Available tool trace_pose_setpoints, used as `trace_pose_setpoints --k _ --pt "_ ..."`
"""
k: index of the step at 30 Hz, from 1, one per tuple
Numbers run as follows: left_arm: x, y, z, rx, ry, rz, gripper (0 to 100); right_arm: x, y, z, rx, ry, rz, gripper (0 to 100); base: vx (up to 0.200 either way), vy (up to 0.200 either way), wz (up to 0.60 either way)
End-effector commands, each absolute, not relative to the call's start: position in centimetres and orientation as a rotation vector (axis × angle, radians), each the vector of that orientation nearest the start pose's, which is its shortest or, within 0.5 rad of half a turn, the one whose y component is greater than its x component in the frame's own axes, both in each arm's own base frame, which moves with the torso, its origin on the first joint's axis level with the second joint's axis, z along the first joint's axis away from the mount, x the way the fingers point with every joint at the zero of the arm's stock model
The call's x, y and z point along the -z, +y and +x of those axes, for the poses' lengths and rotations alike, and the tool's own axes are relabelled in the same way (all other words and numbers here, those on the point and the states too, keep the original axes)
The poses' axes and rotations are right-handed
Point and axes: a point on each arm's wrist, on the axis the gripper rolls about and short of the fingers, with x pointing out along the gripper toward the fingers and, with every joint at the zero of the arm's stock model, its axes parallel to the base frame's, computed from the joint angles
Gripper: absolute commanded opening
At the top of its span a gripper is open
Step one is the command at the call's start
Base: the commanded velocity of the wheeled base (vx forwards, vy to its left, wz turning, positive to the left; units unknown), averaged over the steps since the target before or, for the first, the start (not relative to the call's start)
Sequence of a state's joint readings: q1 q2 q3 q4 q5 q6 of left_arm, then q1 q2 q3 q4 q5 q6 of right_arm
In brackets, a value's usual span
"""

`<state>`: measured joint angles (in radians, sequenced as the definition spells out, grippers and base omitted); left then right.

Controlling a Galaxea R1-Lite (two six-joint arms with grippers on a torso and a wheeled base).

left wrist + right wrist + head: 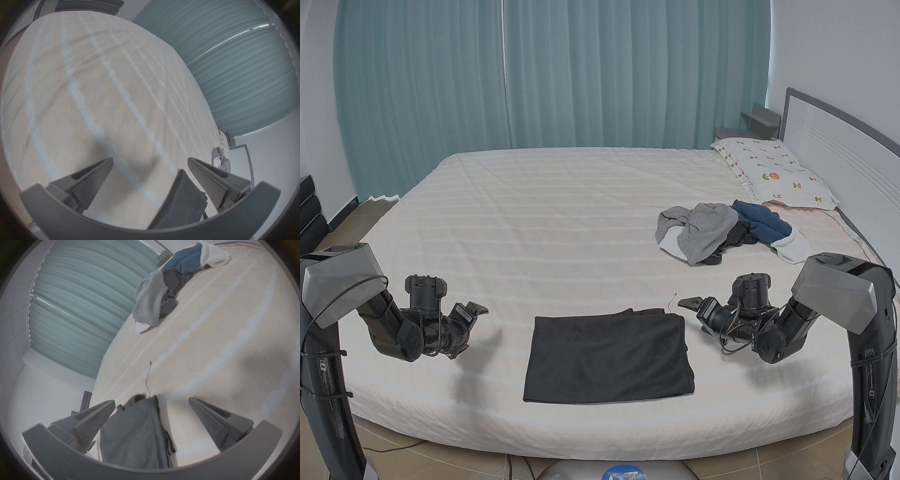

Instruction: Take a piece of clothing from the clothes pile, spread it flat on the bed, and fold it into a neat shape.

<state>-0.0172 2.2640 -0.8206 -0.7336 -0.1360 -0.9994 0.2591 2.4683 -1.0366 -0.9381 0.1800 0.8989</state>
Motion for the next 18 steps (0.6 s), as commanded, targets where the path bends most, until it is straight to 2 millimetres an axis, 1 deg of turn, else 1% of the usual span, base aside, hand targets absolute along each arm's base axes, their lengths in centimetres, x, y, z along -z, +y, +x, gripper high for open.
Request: trace_pose_setpoints --k 1,2,3,6,9,10,12,13,14,17,18 --pt "-0.1 -1.1 36.6 -0.216 0.727 -0.992 100 2.1 11.4 38.5 -0.148 0.691 0.841 100 -0.2 0.0 0.0" --pt "-0.1 -1.1 36.6 -0.214 0.726 -0.993 100 2.1 11.4 38.4 -0.145 0.692 0.842 100 -0.2 0.0 0.0" --pt "-0.2 -1.1 36.6 -0.214 0.726 -0.993 100 2.2 10.6 37.2 -0.119 0.695 0.861 100 -0.2 0.0 0.0" --pt "-0.1 -1.1 36.3 -0.211 0.739 -0.972 100 2.5 9.2 35.3 -0.105 0.675 0.916 100 0.0 0.0 0.0" --pt "-0.1 -1.5 36.1 -0.196 0.75 -0.955 100 2.7 8.8 34.0 -0.137 0.63 0.964 100 0.0 0.0 0.0" --pt "-0.1 -2.0 36.0 -0.186 0.759 -0.949 100 2.7 8.8 33.7 -0.146 0.618 0.97 100 0.0 0.0 0.0" --pt "-0.3 -3.8 35.8 -0.134 0.776 -0.924 100 3.5 8.9 32.9 -0.17 0.6 0.97 100 0.0 0.0 0.0" --pt "-0.3 -3.8 35.8 -0.134 0.776 -0.924 100 3.5 8.9 32.9 -0.17 0.6 0.97 100 0.0 0.0 0.0" --pt "-0.8 -5.3 35.7 -0.084 0.782 -0.894 100 3.9 9.0 32.7 -0.183 0.583 0.966 100 0.0 0.0 0.0" --pt "-0.9 -7.3 35.7 -0.01 0.798 -0.831 100 3.9 8.9 32.6 -0.191 0.577 0.967 100 0.0 0.0 0.0" --pt "-0.6 -8.4 35.5 0.031 0.814 -0.777 100 3.9 8.9 32.5 -0.19 0.575 0.968 100 0.0 0.0 0.0"
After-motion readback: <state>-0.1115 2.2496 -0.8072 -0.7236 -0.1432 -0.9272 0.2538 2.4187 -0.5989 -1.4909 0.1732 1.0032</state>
